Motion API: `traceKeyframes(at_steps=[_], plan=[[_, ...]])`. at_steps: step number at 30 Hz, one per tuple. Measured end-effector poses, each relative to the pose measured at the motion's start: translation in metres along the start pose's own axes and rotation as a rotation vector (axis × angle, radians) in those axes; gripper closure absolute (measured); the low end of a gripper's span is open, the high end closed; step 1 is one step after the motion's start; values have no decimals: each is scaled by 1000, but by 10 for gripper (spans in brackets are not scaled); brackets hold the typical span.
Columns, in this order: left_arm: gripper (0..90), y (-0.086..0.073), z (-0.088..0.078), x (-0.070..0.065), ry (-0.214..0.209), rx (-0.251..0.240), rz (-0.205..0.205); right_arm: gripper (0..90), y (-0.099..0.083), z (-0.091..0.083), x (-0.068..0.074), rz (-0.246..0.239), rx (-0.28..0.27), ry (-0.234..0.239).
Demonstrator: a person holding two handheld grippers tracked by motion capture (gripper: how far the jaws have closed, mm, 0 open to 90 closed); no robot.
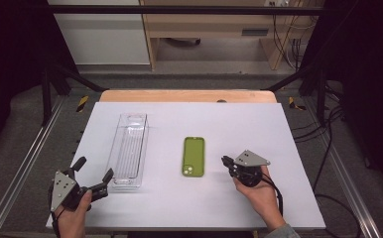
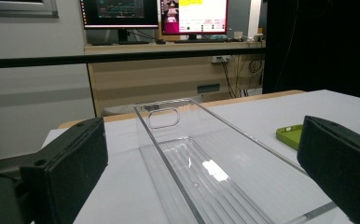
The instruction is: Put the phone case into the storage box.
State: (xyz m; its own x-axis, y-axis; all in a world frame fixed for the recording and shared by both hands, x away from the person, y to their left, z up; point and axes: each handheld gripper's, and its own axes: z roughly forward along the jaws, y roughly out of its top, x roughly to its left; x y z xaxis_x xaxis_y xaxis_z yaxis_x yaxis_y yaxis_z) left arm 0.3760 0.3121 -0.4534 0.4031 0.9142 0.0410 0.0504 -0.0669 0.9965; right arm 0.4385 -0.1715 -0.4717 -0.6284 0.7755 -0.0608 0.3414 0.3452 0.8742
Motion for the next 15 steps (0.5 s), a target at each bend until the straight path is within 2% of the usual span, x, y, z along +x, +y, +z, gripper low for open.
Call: traceKeyframes(at_steps=[6,15], plan=[[12,0,0,0,-2,0,4,900,3,10,7,-1,30,31],[13,1,-1,-1,-4,0,5,900,11,26,28,-24,67,73]])
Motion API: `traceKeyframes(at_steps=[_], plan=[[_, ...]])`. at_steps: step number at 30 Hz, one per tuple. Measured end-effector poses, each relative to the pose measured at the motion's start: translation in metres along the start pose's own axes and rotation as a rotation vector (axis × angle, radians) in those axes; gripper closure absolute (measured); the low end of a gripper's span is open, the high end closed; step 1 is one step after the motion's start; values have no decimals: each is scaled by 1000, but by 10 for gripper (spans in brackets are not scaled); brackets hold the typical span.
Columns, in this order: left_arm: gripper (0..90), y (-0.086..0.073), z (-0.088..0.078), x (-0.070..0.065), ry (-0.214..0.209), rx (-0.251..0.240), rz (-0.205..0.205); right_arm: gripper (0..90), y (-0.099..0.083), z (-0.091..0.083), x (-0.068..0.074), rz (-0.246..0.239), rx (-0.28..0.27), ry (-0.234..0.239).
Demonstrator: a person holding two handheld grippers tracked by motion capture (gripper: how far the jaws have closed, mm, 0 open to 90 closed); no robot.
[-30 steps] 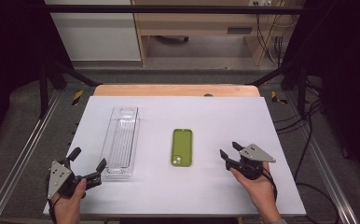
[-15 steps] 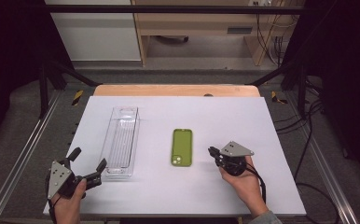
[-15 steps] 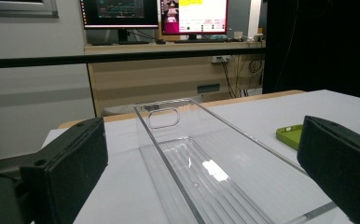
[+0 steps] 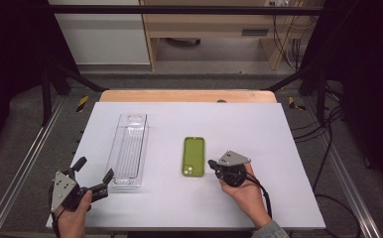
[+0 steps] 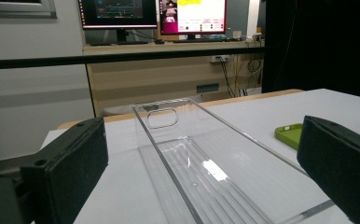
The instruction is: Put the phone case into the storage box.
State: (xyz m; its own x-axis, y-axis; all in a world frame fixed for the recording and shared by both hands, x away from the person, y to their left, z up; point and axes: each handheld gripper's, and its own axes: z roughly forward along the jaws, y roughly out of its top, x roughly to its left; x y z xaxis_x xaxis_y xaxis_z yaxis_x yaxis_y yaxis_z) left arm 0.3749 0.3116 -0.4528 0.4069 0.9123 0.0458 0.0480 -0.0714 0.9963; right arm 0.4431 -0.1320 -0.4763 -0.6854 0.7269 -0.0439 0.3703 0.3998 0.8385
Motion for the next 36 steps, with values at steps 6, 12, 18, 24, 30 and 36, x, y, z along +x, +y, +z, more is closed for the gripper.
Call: traceKeyframes(at_steps=[6,12,18,24,30,36], plan=[[13,0,0,0,0,0,2,900,1,5,6,-3,11,14],[13,0,0,0,-2,1,8,900,3,15,19,-12,31,32],[13,1,-1,0,-2,0,6,900,3,21,26,-23,41,41],[13,1,-1,-1,-4,-1,9,900,2,25,28,-23,47,43],[13,1,0,-1,-5,0,9,900,2,26,29,-27,52,41],[13,1,0,-1,-6,0,11,900,1,29,30,-33,69,45]])
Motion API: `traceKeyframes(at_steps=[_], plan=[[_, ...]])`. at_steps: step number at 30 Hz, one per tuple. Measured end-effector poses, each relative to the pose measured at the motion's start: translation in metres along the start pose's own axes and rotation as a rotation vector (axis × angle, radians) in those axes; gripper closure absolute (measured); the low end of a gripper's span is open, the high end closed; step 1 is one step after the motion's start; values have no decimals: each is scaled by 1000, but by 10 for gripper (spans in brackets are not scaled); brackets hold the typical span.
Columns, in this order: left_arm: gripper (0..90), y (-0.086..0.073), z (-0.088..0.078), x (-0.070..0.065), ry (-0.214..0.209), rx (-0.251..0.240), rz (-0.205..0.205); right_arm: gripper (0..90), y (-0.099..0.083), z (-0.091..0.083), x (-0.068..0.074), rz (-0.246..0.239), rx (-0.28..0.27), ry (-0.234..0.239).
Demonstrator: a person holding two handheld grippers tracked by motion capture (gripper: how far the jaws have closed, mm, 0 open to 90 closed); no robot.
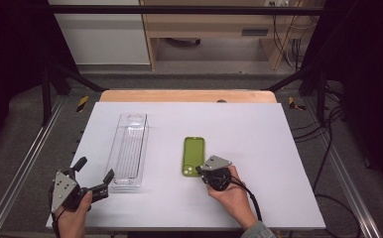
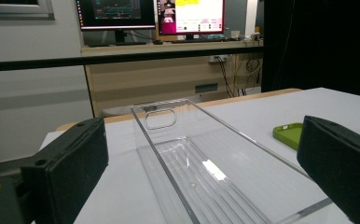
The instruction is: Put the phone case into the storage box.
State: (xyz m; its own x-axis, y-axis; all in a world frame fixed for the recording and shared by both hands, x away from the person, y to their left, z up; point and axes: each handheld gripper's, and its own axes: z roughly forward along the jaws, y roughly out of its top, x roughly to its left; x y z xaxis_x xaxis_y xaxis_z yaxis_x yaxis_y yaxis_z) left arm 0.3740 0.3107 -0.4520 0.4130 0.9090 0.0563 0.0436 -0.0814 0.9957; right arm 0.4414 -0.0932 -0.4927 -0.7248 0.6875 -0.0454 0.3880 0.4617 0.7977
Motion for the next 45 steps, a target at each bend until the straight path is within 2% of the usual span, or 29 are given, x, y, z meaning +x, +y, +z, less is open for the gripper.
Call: traceKeyframes(at_steps=[6,14,18,25,30,37,45], plan=[[14,0,0,0,0,-1,-2,900,0,1,0,3,-3,-4],[13,0,0,0,-1,-1,-1,900,-1,-6,-8,11,0,-31],[13,0,0,0,-1,1,0,900,-5,-10,-14,12,23,-44],[14,0,0,-1,-5,3,4,900,-14,-12,-23,60,52,-59],[13,0,0,-2,-6,3,4,900,-15,-6,-22,84,55,-32],[13,0,1,-2,-10,5,4,900,-12,-1,-17,85,59,-11],[14,-1,1,-3,-11,8,6,900,-2,11,-5,58,58,29]])
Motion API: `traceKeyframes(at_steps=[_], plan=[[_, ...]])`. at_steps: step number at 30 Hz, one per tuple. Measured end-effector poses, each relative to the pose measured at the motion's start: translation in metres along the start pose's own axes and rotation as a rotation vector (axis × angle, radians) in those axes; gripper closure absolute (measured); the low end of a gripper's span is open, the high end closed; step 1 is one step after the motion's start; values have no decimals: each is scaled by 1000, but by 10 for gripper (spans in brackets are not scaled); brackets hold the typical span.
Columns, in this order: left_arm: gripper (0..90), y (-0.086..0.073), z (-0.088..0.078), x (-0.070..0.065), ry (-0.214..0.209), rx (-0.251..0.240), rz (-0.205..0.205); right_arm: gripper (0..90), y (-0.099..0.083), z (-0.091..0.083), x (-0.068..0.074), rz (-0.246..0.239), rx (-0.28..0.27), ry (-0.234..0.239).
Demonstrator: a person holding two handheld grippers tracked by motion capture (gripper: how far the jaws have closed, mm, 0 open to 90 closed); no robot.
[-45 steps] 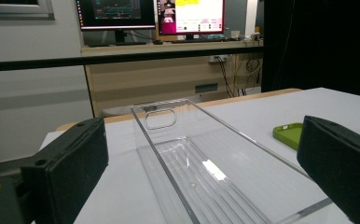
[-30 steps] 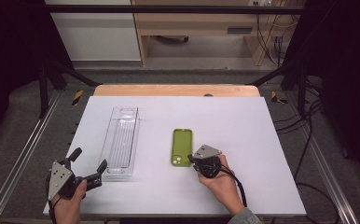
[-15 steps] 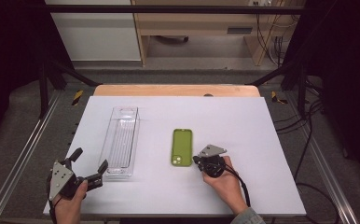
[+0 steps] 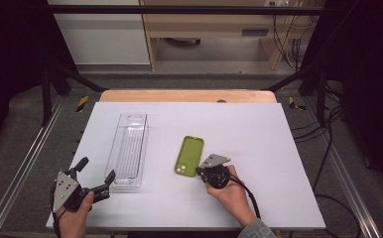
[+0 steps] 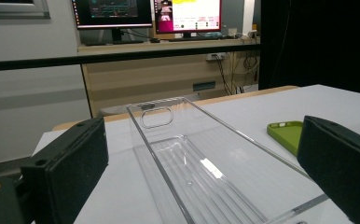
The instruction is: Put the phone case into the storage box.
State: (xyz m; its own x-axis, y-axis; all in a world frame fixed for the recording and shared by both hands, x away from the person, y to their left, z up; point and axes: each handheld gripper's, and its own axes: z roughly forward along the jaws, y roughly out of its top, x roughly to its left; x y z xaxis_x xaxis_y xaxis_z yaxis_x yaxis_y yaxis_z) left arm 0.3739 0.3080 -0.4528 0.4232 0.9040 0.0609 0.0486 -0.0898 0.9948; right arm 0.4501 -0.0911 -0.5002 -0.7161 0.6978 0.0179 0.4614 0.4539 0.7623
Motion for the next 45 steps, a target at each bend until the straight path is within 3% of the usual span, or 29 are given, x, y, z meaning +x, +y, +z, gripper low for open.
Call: traceKeyframes(at_steps=[11,19,45], plan=[[14,0,0,1,1,-1,-4,900,17,17,14,-42,-5,17],[14,0,0,2,2,-1,-5,900,29,31,22,-42,-16,30],[15,-1,0,3,9,3,-9,900,53,54,25,-32,-45,31]])
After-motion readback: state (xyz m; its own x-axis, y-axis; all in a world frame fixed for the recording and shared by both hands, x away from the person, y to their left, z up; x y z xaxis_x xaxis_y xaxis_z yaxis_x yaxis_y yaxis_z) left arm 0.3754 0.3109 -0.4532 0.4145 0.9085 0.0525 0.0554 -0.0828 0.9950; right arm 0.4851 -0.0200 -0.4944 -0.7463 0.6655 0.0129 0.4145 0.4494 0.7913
